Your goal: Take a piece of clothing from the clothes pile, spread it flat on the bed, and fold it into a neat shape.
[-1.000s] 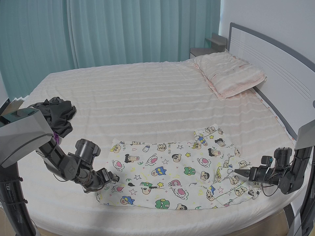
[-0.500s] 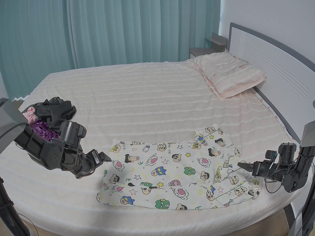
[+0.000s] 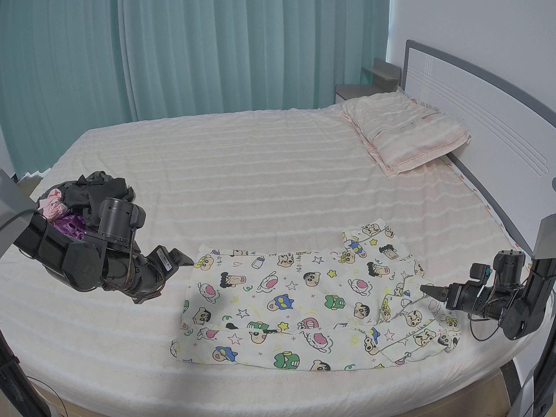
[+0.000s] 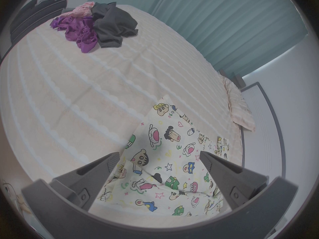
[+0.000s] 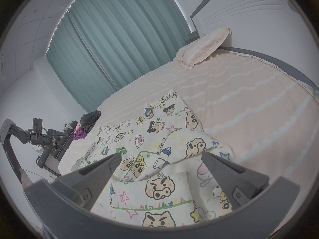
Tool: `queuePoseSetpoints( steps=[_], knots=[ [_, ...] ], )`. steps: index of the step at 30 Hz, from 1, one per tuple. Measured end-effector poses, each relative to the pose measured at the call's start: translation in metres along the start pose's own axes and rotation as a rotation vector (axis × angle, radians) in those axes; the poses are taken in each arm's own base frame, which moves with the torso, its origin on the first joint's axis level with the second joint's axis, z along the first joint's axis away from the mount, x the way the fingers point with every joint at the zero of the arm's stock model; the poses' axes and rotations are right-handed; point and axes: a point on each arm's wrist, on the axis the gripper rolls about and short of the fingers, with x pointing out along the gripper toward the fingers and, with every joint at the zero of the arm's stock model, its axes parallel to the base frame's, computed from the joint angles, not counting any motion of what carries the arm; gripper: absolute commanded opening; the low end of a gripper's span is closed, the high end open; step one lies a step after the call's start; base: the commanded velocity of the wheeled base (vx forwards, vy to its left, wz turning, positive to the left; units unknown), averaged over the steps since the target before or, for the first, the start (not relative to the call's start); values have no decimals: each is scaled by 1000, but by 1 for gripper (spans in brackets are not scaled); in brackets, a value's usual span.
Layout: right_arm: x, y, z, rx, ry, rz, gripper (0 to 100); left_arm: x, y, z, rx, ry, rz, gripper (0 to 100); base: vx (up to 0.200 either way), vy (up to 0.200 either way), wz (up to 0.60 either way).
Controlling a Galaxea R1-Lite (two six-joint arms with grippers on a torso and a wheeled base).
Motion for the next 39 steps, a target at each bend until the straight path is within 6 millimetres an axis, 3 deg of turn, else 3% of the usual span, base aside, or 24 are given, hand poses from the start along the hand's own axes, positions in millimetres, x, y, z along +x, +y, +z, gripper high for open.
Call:
queuePoseSetpoints(
  steps=[12, 21, 31, 39],
  knots=[
    [0, 3, -2, -2, 11, 7, 100, 24, -2, 7, 17, -13, -7, 100, 0, 0, 0],
    [0, 5, -4, -4, 20, 12, 100, 72, -2, 14, 215, 4, 1, 100, 0, 0, 0],
    [1, 8, -7, -6, 34, 19, 100, 125, 4, 23, 379, -91, -96, 100, 0, 0, 0],
    [1, 12, -10, -10, 47, 28, 100, 148, 15, 24, 410, -101, -91, 100, 0, 0, 0]
  ],
)
